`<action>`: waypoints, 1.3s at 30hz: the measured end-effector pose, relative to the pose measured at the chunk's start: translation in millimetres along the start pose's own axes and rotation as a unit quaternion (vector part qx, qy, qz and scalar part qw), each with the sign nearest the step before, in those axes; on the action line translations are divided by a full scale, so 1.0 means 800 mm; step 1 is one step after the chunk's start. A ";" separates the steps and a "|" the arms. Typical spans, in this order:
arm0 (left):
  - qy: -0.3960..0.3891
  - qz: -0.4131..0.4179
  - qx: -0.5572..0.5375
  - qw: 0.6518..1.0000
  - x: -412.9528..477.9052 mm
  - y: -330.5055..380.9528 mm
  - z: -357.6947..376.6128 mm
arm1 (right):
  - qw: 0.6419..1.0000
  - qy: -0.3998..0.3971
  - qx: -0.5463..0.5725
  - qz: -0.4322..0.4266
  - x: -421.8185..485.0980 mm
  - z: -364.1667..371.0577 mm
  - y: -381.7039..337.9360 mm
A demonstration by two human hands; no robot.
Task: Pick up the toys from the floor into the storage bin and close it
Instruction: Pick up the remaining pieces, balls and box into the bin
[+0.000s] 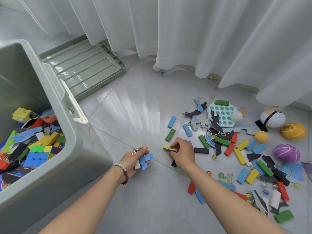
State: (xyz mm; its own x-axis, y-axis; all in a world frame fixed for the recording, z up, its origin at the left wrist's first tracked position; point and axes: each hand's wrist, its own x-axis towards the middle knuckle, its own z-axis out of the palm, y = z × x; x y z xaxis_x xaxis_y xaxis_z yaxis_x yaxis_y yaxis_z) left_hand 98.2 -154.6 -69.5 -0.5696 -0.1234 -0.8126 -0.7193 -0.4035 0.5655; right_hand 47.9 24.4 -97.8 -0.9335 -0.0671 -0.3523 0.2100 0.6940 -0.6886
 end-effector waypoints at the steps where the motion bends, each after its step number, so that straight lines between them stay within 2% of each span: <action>1: 0.002 0.002 0.003 1.000 0.000 0.000 0.000 | 1.000 -0.010 0.018 0.007 -0.002 -0.001 -0.002; 4: 0.008 0.010 0.002 1.000 0.001 0.003 0.000 | 0.990 -0.044 0.132 0.029 0.007 -0.012 -0.011; 7: 0.010 0.011 -0.011 1.000 0.001 0.006 0.004 | 0.981 -0.010 0.186 0.059 0.027 -0.024 -0.029; 10: 0.005 0.009 -0.017 1.000 0.001 0.004 0.009 | 0.981 0.020 0.179 0.075 0.041 -0.022 -0.036; 15: 0.008 0.003 -0.008 1.000 -0.001 0.003 0.008 | 0.990 0.004 0.130 0.057 0.042 -0.010 -0.035; 24: 0.009 0.001 -0.020 1.000 -0.001 0.004 0.001 | 0.982 0.067 0.164 0.068 0.020 0.001 -0.022; 29: 0.001 0.009 0.014 1.000 0.000 0.005 0.007 | 0.938 0.068 0.303 0.156 0.016 -0.012 -0.028; 34: -0.036 0.014 0.061 0.997 0.001 0.009 0.029 | 0.903 0.076 0.351 0.235 0.007 -0.019 -0.016; 39: -0.043 0.010 0.081 0.996 0.009 0.007 0.060 | 0.848 0.025 0.434 0.303 0.005 -0.012 -0.006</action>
State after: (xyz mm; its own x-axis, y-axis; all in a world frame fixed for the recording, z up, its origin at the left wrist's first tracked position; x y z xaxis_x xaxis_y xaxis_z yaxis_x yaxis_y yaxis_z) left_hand 71.1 -114.0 -65.6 -0.6114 -0.0492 -0.7898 -0.7584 -0.2485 0.6026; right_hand 40.0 27.8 -89.6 -0.5850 0.1596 -0.7952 0.7697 -0.1998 -0.6063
